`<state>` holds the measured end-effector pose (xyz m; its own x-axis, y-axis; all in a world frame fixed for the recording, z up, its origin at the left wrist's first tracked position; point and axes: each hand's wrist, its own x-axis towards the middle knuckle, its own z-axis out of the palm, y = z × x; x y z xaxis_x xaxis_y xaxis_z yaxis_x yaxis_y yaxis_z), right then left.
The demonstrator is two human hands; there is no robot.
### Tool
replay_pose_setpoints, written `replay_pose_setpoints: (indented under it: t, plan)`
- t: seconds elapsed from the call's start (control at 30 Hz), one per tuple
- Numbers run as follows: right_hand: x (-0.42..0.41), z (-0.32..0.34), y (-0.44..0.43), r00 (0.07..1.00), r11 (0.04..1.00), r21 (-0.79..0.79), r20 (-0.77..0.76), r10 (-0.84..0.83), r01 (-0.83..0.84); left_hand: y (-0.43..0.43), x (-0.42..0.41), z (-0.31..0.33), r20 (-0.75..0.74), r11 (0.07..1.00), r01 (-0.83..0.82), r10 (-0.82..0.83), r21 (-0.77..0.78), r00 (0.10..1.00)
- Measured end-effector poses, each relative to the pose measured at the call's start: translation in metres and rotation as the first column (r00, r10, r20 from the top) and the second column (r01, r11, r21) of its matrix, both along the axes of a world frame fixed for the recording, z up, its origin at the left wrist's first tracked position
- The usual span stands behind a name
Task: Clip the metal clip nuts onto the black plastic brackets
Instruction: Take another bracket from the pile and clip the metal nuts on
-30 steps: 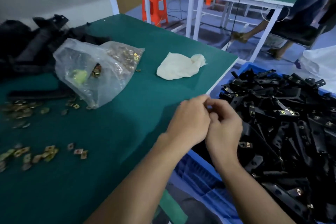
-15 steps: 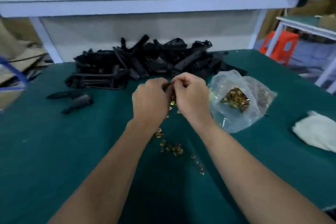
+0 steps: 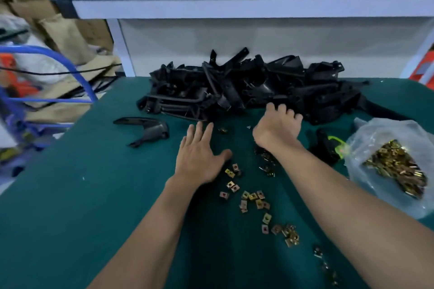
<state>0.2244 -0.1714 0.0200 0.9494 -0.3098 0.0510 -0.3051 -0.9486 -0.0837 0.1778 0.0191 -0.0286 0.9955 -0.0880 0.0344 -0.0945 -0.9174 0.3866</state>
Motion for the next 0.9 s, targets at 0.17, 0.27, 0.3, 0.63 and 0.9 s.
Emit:
replay_pose_setpoints:
  t: [0.17,0.27,0.3,0.63,0.9]
  plan:
    - [-0.030,0.013,-0.022,0.997,1.000,0.029,-0.078,0.012,-0.010,-0.011,-0.006,0.003,0.019,0.994,0.091,-0.091,-0.052,0.996]
    - [-0.049,0.015,-0.027,0.977,0.998,0.017,-0.201,0.065,-0.063,-0.030,-0.017,0.002,0.059,0.975,0.166,-0.158,-0.148,0.986]
    - [-0.054,0.016,-0.026,0.975,0.995,0.053,-0.203,0.092,-0.083,-0.037,-0.022,0.002,0.060,0.966,0.185,-0.177,-0.182,0.982]
    - [-0.108,0.065,-0.048,0.809,0.262,0.818,0.562,-0.172,-0.512,-0.054,-0.061,0.022,0.219,0.828,0.203,-0.099,-0.523,0.971]
    - [-0.136,0.020,-0.054,0.963,-0.721,0.638,0.169,-0.210,-0.269,-0.070,-0.077,0.032,-0.106,0.290,-0.057,-0.159,-0.955,0.981]
